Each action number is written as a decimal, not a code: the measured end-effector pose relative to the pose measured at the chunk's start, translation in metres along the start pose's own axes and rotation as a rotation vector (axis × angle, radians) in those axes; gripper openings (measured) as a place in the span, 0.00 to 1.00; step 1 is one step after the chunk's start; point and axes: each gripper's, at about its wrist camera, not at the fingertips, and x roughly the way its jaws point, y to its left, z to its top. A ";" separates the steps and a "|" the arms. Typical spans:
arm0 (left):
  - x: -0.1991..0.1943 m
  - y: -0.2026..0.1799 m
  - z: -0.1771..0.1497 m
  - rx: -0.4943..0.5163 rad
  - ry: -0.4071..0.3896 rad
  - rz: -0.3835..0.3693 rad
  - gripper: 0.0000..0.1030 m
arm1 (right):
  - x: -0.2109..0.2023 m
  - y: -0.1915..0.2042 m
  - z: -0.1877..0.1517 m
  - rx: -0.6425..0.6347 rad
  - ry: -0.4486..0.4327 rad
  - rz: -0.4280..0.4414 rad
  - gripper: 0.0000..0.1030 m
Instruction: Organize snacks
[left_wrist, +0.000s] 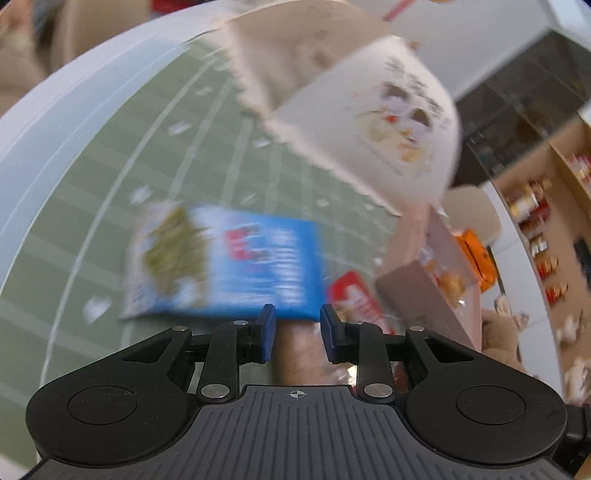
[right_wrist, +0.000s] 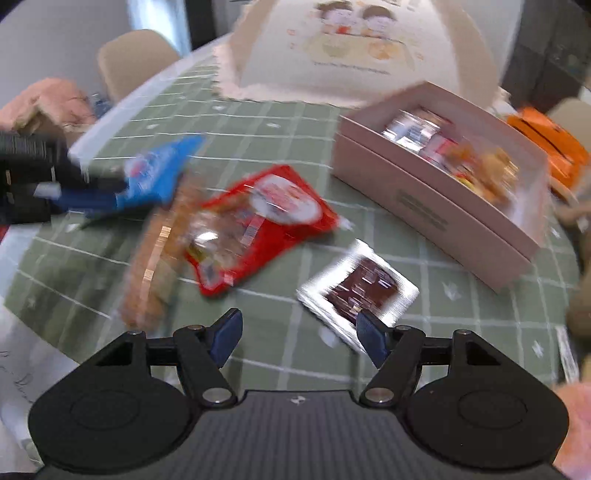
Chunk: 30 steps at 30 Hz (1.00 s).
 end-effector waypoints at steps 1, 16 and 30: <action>0.005 -0.012 0.001 0.048 0.014 0.016 0.29 | -0.001 -0.006 -0.001 0.026 0.001 -0.006 0.67; 0.013 -0.028 -0.037 0.355 0.120 0.242 0.47 | 0.000 -0.009 0.027 0.031 -0.055 0.029 0.67; -0.019 -0.008 -0.060 0.261 0.139 0.223 0.43 | 0.038 -0.025 0.035 0.159 0.004 -0.065 0.59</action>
